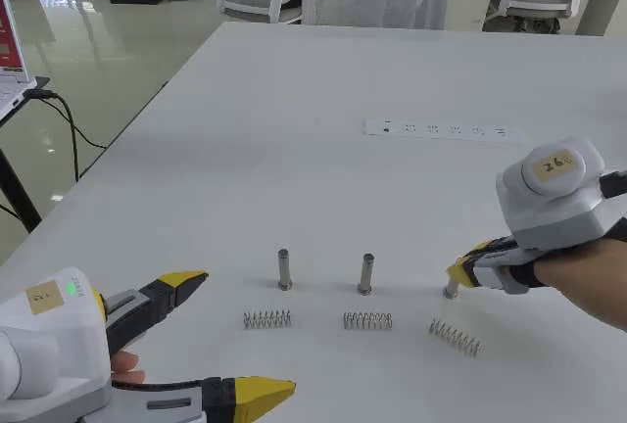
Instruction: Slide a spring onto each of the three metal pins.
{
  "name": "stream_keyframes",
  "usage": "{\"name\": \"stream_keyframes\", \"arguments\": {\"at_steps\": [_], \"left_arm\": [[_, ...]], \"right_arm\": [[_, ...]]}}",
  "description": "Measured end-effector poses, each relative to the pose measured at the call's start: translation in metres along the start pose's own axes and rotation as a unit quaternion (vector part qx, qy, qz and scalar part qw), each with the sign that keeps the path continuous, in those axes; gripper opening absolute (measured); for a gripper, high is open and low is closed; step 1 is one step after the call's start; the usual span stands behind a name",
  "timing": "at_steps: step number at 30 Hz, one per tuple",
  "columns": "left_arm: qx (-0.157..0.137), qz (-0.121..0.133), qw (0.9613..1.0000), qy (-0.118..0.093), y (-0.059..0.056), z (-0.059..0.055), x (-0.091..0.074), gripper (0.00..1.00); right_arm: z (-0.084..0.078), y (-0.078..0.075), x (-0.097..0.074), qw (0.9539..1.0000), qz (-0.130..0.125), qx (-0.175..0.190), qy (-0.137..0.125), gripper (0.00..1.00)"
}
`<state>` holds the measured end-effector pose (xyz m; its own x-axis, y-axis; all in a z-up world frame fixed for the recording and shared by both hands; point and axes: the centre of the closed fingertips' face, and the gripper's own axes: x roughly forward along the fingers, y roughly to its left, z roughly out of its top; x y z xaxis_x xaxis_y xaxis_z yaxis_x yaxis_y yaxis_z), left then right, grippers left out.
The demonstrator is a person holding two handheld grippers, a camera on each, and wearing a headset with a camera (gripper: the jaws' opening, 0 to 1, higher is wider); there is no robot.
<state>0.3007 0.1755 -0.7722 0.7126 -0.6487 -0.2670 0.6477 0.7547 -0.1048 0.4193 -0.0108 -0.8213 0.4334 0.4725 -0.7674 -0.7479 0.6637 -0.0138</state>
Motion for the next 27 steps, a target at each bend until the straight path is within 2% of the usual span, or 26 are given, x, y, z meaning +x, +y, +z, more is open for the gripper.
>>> {"name": "stream_keyframes", "arguments": {"at_steps": [11,18,23,27], "left_arm": [[0.001,-0.001,1.0,0.0,0.0,0.0,0.001,0.88],[0.002,-0.003,1.0,-0.001,0.0,0.001,0.001,0.88],[0.004,-0.005,1.0,-0.002,0.0,0.003,0.002,0.88],[0.006,-0.008,0.9999,-0.002,0.0,0.003,0.003,0.88]], "right_arm": [[0.0,-0.006,-0.003,1.0,-0.006,-0.001,-0.004,0.14],[0.0,-0.006,-0.011,0.9999,-0.008,-0.004,-0.006,0.16],[-0.004,-0.003,-0.018,1.0,-0.006,-0.005,-0.001,0.16],[-0.008,0.005,-0.022,1.0,0.007,-0.006,0.003,0.16]]}}
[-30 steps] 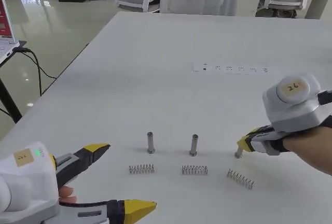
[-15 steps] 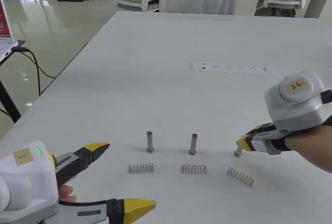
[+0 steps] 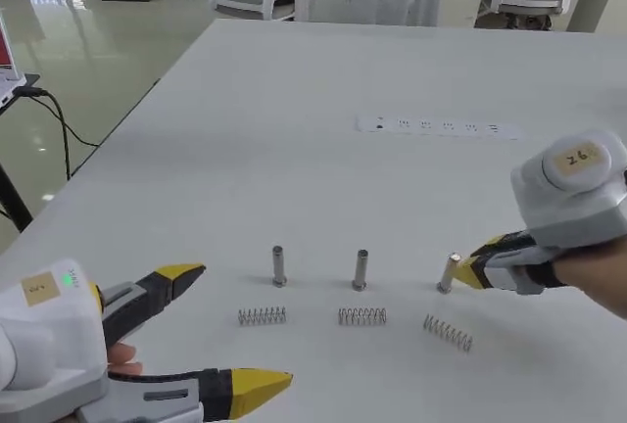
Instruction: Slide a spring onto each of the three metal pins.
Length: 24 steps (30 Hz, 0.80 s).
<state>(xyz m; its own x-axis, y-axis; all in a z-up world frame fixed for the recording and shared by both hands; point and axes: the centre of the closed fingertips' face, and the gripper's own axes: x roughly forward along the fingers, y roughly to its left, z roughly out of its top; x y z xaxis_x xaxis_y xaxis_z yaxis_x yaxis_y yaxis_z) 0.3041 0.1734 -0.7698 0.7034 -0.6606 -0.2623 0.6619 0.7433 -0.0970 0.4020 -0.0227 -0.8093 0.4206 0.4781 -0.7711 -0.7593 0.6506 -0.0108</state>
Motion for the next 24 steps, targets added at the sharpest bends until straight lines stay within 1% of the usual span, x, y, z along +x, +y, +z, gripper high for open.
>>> {"name": "stream_keyframes", "arguments": {"at_steps": [5,9,13,16,20,24], "left_arm": [[0.001,-0.004,1.0,0.001,0.0,0.001,0.001,0.88],[0.002,-0.008,1.0,0.001,0.0,0.002,0.003,0.88],[0.003,-0.013,0.9999,0.003,-0.001,0.002,0.004,0.87],[0.003,-0.016,0.9999,0.004,-0.002,0.002,0.006,0.87],[0.004,-0.019,0.9998,0.005,-0.003,0.002,0.006,0.86],[0.004,-0.021,0.9997,0.007,-0.004,0.002,0.006,0.86]], "right_arm": [[-0.009,0.014,-0.003,0.9996,0.026,-0.003,0.009,0.16],[-0.023,0.018,-0.002,0.9988,0.037,-0.014,0.03,0.16],[-0.032,0.022,0.001,0.9975,0.05,-0.02,0.045,0.16],[-0.038,0.03,0.004,0.9956,0.067,-0.031,0.058,0.16],[-0.045,0.037,0.009,0.993,0.082,-0.045,0.073,0.16],[-0.05,0.041,0.014,0.9908,0.089,-0.056,0.085,0.15]]}}
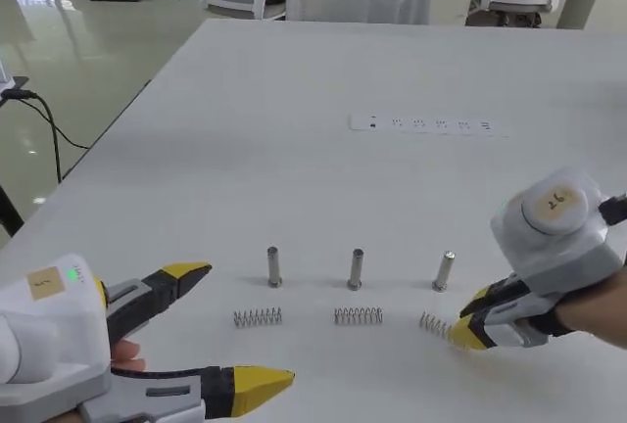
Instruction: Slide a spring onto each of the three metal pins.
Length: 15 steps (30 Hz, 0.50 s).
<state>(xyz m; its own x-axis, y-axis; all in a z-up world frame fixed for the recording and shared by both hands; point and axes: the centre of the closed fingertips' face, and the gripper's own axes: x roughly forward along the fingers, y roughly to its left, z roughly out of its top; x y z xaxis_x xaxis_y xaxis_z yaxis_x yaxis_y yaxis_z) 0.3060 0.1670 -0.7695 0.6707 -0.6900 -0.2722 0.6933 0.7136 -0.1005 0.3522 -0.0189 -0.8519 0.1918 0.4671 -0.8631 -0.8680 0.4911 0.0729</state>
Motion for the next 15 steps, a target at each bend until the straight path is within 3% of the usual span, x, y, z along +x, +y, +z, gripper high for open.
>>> {"name": "stream_keyframes", "arguments": {"at_steps": [15], "left_arm": [[0.006,-0.015,0.9998,0.007,-0.006,0.0,0.003,0.83]], "right_arm": [[-0.011,-0.001,0.012,0.9988,-0.003,-0.042,0.025,0.08]]}}
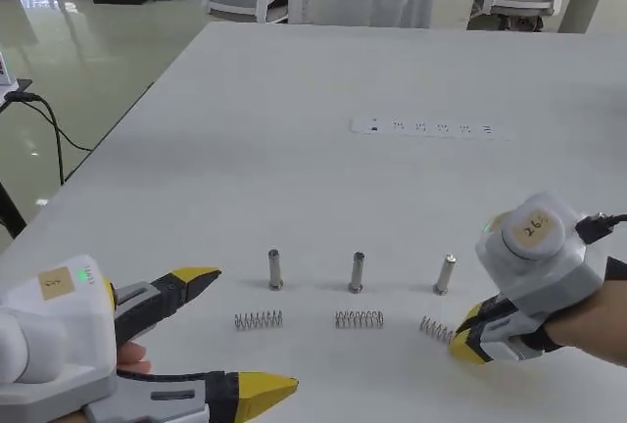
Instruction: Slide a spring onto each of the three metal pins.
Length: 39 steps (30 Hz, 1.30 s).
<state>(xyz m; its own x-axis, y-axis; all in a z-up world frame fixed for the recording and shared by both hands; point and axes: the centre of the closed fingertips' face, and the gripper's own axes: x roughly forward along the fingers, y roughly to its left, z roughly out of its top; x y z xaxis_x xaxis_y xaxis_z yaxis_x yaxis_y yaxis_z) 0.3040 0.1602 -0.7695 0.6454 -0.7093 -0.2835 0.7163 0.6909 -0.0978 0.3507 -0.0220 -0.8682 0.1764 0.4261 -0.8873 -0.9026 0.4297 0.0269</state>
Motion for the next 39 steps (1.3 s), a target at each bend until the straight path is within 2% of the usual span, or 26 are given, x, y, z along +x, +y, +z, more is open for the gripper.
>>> {"name": "stream_keyframes", "arguments": {"at_steps": [5,8,11,17,21,25,31,39], "left_arm": [[0.002,-0.005,1.0,0.001,-0.002,0.001,0.001,0.82],[0.003,-0.01,0.9999,0.003,-0.004,0.0,0.002,0.81],[0.005,-0.015,0.9999,0.005,-0.005,0.0,0.003,0.8],[0.014,-0.031,0.9994,0.01,-0.01,0.002,0.008,0.77],[0.022,-0.044,0.9987,0.014,-0.013,0.003,0.013,0.74],[0.036,-0.063,0.9971,0.026,-0.016,0.001,0.018,0.7],[0.045,-0.081,0.9952,0.032,-0.017,0.0,0.027,0.65],[0.049,-0.109,0.992,0.041,-0.022,-0.007,0.038,0.56]], "right_arm": [[0.001,-0.001,-0.001,0.9999,-0.005,-0.011,-0.004,0.08],[0.007,0.004,-0.004,0.9998,0.009,-0.003,-0.018,0.08],[0.011,0.007,-0.007,0.9997,0.011,-0.006,-0.021,0.08],[0.024,0.022,-0.01,0.9983,0.039,-0.013,-0.041,0.08],[0.037,0.033,-0.014,0.9965,0.057,-0.018,-0.059,0.08],[0.049,0.047,-0.019,0.9927,0.082,-0.03,-0.083,0.08],[0.053,0.06,-0.019,0.99,0.098,-0.05,-0.088,0.08],[0.063,0.073,-0.022,0.9853,0.115,-0.075,-0.101,0.08]]}}
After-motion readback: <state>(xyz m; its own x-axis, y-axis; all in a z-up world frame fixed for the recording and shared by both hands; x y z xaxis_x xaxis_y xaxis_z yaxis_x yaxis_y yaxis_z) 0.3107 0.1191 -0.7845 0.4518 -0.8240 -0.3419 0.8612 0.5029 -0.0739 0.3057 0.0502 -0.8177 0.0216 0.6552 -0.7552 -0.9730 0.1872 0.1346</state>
